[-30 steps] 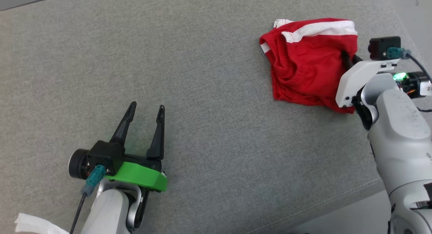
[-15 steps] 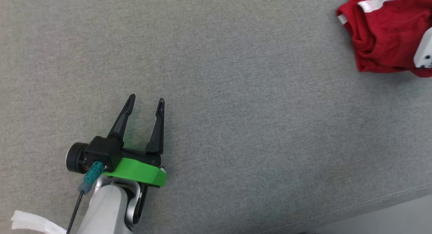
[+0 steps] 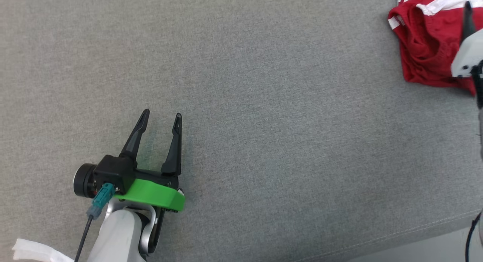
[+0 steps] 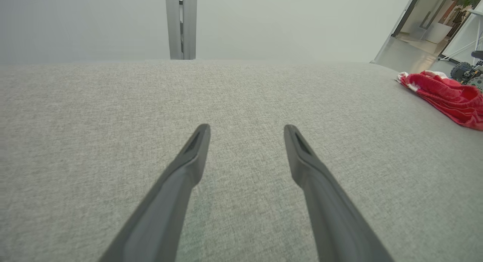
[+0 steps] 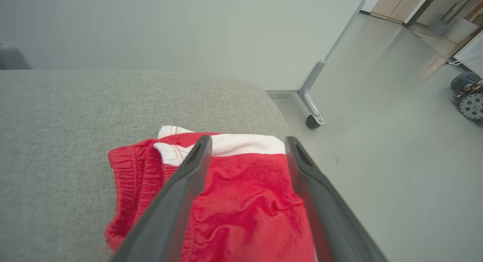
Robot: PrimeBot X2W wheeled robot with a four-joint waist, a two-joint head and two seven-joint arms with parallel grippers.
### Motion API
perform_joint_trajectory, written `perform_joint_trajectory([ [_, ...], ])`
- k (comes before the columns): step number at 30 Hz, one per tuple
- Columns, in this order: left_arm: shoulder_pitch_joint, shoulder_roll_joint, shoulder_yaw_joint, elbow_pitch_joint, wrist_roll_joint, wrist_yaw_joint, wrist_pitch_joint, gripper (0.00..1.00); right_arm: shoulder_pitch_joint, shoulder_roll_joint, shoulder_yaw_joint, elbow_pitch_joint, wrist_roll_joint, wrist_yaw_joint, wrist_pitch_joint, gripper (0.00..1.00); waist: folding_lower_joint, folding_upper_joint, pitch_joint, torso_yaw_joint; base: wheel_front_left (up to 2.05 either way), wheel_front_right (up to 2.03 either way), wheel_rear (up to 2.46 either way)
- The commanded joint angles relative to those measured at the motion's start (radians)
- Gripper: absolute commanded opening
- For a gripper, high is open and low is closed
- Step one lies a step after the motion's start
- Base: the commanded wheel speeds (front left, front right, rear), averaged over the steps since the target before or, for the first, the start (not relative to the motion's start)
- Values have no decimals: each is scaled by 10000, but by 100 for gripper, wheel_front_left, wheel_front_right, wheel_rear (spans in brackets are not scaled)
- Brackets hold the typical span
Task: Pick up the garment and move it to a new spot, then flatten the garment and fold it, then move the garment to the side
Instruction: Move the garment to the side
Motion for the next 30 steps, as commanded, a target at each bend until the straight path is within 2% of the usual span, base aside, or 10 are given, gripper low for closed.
perform_joint_trajectory([
  [1,88,18,67,29,-54,-38,-2,100,51,80,137,44,-74,-15,-210,100,-1,0,-309,-64,0,0,0],
  [10,424,-97,719,209,-267,-10,-2,100,392,1027,1347,21,198,-15,-1138,100,-1,0,-1734,264,0,0,0],
  [16,850,-152,1271,467,-259,14,-4,100,1348,1744,2208,-779,826,-15,-1251,100,-1,0,-2566,662,0,0,0],
  [23,1722,-277,1869,706,-309,80,-2,100,3646,2184,2962,-2443,1562,-15,-1257,100,-1,0,-3474,1089,0,0,0],
  [30,2753,-344,2161,756,-403,137,-2,100,6073,2284,3467,-3872,2317,-15,-1259,100,-1,0,-4204,1305,0,0,0],
])
